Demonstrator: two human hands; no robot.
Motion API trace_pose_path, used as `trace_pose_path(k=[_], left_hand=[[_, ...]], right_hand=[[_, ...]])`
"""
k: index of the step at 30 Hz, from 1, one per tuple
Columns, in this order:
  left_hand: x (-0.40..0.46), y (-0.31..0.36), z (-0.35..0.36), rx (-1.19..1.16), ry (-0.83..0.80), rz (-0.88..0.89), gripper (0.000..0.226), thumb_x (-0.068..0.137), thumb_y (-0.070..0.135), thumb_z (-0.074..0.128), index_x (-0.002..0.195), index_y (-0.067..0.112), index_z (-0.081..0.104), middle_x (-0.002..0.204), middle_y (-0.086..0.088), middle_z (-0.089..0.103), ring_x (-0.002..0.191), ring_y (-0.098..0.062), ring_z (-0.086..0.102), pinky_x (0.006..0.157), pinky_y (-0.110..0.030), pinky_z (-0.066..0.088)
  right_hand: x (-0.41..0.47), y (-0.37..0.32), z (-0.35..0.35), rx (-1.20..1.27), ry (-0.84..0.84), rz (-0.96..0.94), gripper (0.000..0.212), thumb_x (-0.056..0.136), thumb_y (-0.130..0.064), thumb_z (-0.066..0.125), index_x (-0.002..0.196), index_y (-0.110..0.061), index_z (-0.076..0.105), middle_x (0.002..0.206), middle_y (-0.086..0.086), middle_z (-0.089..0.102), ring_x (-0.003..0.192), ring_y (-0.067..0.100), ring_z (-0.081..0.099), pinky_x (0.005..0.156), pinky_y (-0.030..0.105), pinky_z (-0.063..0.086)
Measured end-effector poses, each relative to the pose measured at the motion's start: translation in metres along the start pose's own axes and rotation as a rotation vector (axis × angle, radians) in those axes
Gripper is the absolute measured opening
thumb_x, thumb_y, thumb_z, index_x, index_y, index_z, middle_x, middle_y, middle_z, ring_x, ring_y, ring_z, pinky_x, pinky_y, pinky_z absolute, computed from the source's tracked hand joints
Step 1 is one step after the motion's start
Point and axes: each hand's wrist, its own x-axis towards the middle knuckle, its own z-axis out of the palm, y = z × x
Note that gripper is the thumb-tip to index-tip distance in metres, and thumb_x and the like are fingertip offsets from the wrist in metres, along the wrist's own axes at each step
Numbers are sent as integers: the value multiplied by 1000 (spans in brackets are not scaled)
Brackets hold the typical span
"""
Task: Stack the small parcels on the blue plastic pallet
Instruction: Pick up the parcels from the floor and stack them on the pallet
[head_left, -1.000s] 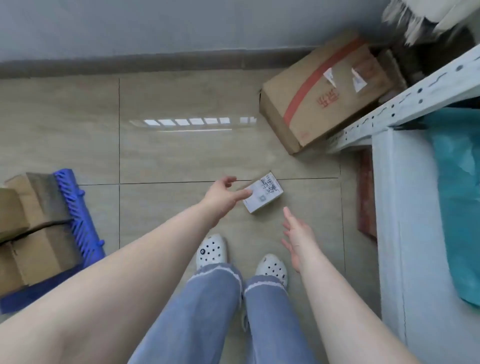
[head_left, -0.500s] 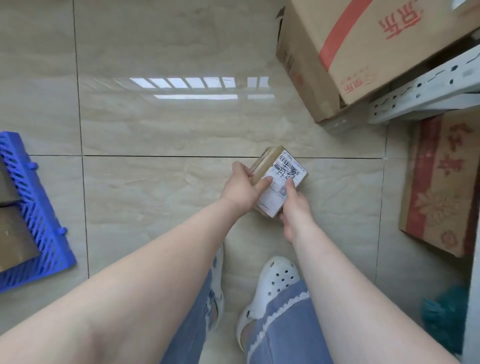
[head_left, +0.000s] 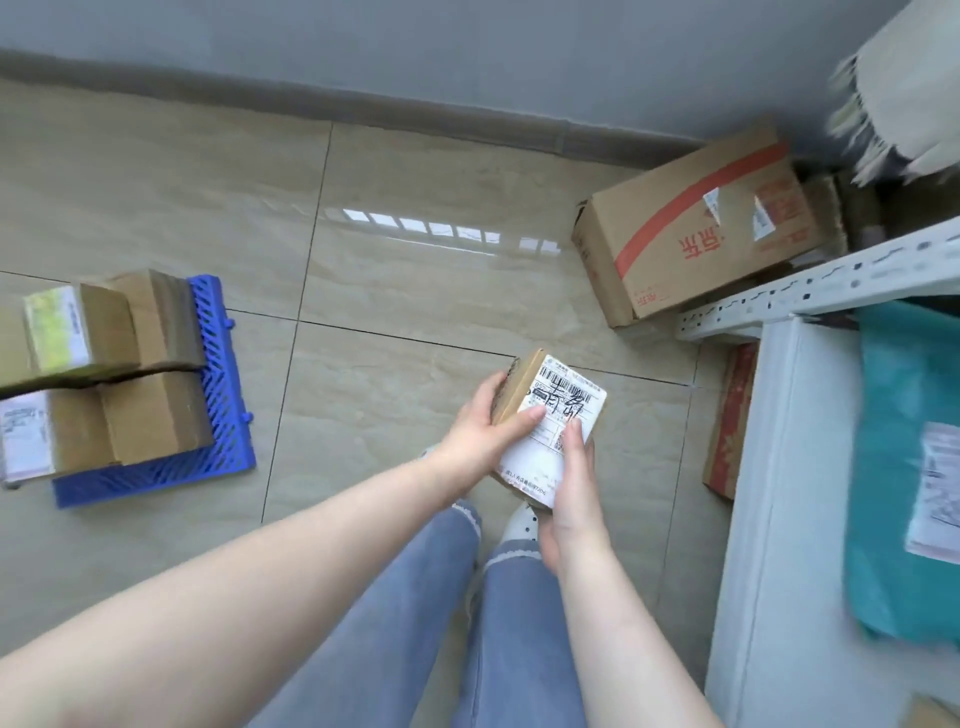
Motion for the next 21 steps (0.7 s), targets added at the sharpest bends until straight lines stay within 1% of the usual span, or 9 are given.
trace_pose_path(k=[1, 3, 6, 9, 12, 14, 16, 18, 21], left_hand=[[-24, 11, -7, -39, -21, 2, 97, 68, 63, 72, 149, 28, 31, 143, 1, 50, 127, -14, 53, 107, -32, 44], [-71, 29, -22, -110, -39, 15, 72, 89, 38, 67, 149, 22, 32, 138, -3, 56, 115, -12, 60, 84, -15, 53], [-143, 46, -42, -174, 11, 54, 55, 97, 27, 55, 147, 21, 33, 136, -6, 59, 96, -11, 64, 58, -9, 50], [-209, 48, -56, -247, 88, 106, 55, 96, 29, 56, 147, 23, 35, 135, -5, 59, 97, -13, 65, 56, -10, 49], [-275, 41, -61, -321, 138, 151, 52, 96, 28, 57, 144, 20, 38, 128, -3, 62, 91, -8, 66, 57, -11, 50], [-313, 32, -61, -392, 183, 181, 49, 96, 26, 57, 141, 14, 41, 120, -3, 65, 82, -3, 68, 57, -13, 50], [-347, 19, -59, -455, 209, 198, 47, 96, 26, 58, 138, 11, 45, 114, -3, 68, 79, -2, 70, 59, -15, 52], [-374, 6, -59, -520, 217, 211, 50, 93, 30, 63, 137, 11, 47, 117, -5, 69, 87, -9, 71, 62, -20, 54], [-405, -9, -67, -578, 236, 246, 66, 80, 42, 69, 137, 14, 49, 120, -6, 70, 99, -17, 70, 66, -26, 55]], right_hand=[[-21, -6, 7, -10, -12, -32, 41, 99, -45, 44, 138, -33, 46, 125, -5, 67, 113, 16, 66, 102, 46, 49], [-65, -17, 25, -38, -30, -90, 41, 100, -41, 44, 139, -30, 45, 125, -3, 67, 110, 14, 67, 91, 37, 55], [-129, -30, 50, -95, -79, -159, 39, 101, -34, 45, 140, -27, 45, 126, -1, 66, 101, 7, 69, 71, 20, 55], [-191, -36, 65, -123, -134, -199, 39, 101, -30, 46, 140, -25, 45, 123, -1, 66, 90, 1, 71, 65, 16, 54], [-249, -33, 68, -191, -210, -221, 38, 101, -32, 48, 138, -24, 47, 124, 2, 67, 89, 5, 71, 65, 20, 55], [-283, -29, 68, -257, -238, -250, 37, 100, -35, 50, 135, -24, 50, 124, 4, 67, 93, 11, 71, 71, 27, 58], [-314, -24, 66, -330, -258, -265, 40, 98, -39, 54, 135, -26, 50, 125, 4, 67, 102, 17, 70, 85, 39, 59], [-339, -19, 65, -387, -284, -273, 41, 96, -41, 55, 135, -29, 51, 125, 0, 67, 109, 20, 68, 94, 45, 55], [-369, -9, 69, -421, -322, -270, 37, 98, -38, 53, 134, -31, 52, 123, -2, 69, 109, 19, 67, 93, 42, 55]])
